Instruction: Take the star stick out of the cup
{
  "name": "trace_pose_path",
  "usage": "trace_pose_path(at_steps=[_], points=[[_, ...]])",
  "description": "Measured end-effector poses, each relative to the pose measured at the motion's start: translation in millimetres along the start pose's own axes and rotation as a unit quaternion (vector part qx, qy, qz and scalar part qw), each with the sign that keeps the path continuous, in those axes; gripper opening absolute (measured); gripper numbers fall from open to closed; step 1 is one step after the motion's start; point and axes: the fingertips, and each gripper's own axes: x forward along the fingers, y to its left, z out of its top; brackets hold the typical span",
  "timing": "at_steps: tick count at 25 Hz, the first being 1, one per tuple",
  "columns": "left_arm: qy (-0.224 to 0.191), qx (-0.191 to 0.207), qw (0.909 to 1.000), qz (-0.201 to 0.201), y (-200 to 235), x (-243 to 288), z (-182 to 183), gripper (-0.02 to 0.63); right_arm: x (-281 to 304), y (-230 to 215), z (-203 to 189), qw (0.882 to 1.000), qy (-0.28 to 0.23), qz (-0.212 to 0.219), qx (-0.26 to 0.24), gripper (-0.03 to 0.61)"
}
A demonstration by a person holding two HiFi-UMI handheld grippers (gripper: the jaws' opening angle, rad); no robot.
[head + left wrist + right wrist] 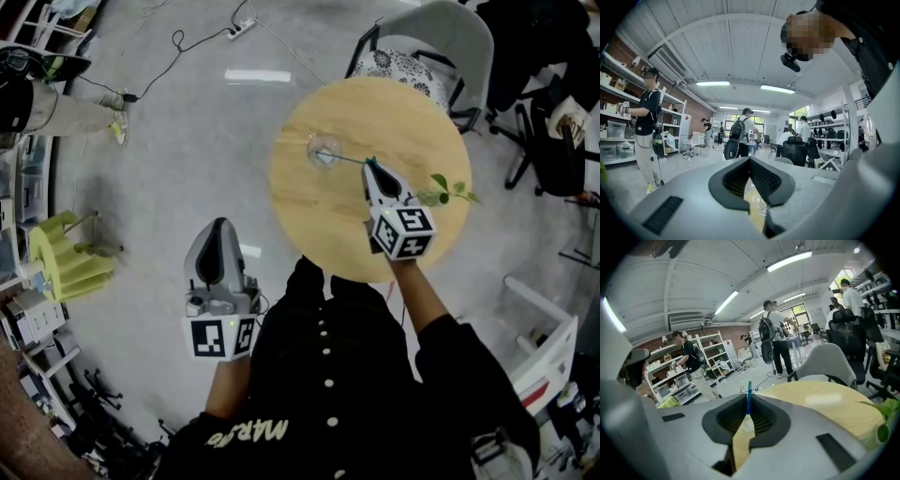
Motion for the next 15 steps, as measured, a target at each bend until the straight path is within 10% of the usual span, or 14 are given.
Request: trace_pose_path(at_steps=[15], points=[[-0.014, -0.001, 0.9998, -0.011, -9.6, -1.3, 17.6, 0.003, -38.6, 28.2, 41.8, 0.997, -0.020, 0.029, -0.071, 0.021]])
